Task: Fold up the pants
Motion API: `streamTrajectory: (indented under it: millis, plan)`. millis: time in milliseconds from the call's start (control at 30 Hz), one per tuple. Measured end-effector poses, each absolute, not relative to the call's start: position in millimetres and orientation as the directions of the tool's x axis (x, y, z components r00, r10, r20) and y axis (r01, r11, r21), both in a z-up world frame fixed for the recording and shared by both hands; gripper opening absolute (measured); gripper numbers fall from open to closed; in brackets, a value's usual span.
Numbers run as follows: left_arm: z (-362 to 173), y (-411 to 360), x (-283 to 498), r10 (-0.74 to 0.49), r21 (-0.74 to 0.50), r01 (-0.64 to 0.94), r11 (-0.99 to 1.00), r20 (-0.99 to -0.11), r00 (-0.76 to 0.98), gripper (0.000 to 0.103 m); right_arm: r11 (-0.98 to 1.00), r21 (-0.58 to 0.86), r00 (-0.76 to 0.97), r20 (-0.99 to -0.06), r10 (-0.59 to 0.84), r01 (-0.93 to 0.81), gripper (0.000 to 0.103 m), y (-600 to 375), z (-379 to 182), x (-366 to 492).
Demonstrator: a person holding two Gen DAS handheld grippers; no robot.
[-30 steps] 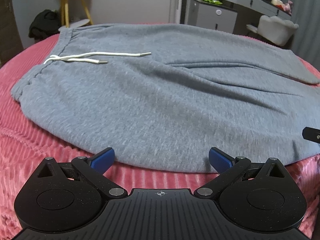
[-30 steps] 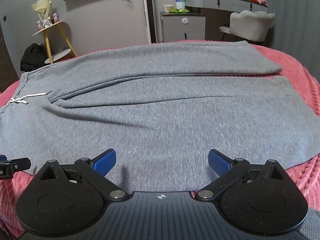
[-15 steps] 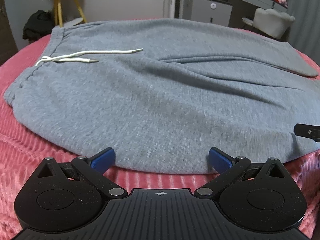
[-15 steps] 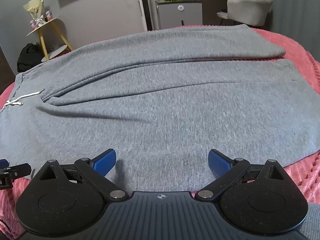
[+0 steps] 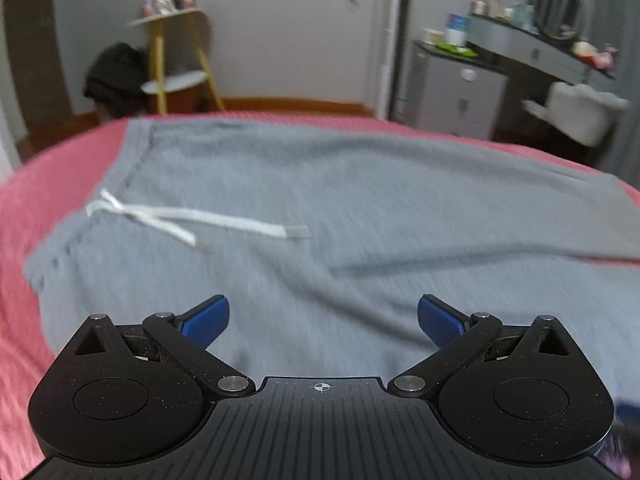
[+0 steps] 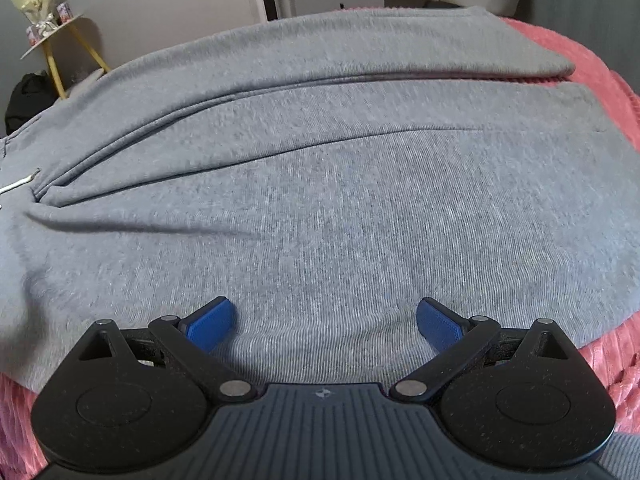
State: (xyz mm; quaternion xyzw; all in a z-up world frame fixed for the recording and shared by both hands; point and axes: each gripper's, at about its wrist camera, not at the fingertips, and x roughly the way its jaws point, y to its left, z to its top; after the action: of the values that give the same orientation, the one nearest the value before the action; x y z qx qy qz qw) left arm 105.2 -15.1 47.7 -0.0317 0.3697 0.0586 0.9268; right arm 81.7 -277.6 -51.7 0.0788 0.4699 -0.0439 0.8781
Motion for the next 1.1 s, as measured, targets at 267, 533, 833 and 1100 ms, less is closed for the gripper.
streamTrajectory:
  millis: [267, 533, 833, 1100]
  plan:
    - [1.0, 24.9, 148.1, 0.238, 0.013, -0.299, 0.954, -0.636, 0.734, 0.103, 0.997, -0.038, 0.512, -0.856, -0.067, 0.067, 0.099, -262.3, -52.8, 114.8]
    - [-3.6, 52.0, 152.6, 0.282, -0.066, -0.365, 0.929, -0.516, 0.809, 0.103, 0.955, 0.248, 0.581, -0.807, 0.109, 0.164, 0.099, -329.7, 8.7, 201.4]
    - [-43.3, 59.0, 168.6, 0.263, -0.071, -0.367, 0.928, -0.574, 0.776, 0.103, 0.769, 0.368, 0.632, -0.773, -0.06, 0.523, 0.041, -412.8, 14.3, 413.2]
    - [-50.4, 58.3, 168.4, 0.272, -0.068, -0.367, 0.928, -0.552, 0.788, 0.103, 0.655, 0.274, 0.509, -0.838, -0.197, 0.704, 0.041, -440.5, -21.3, 484.8]
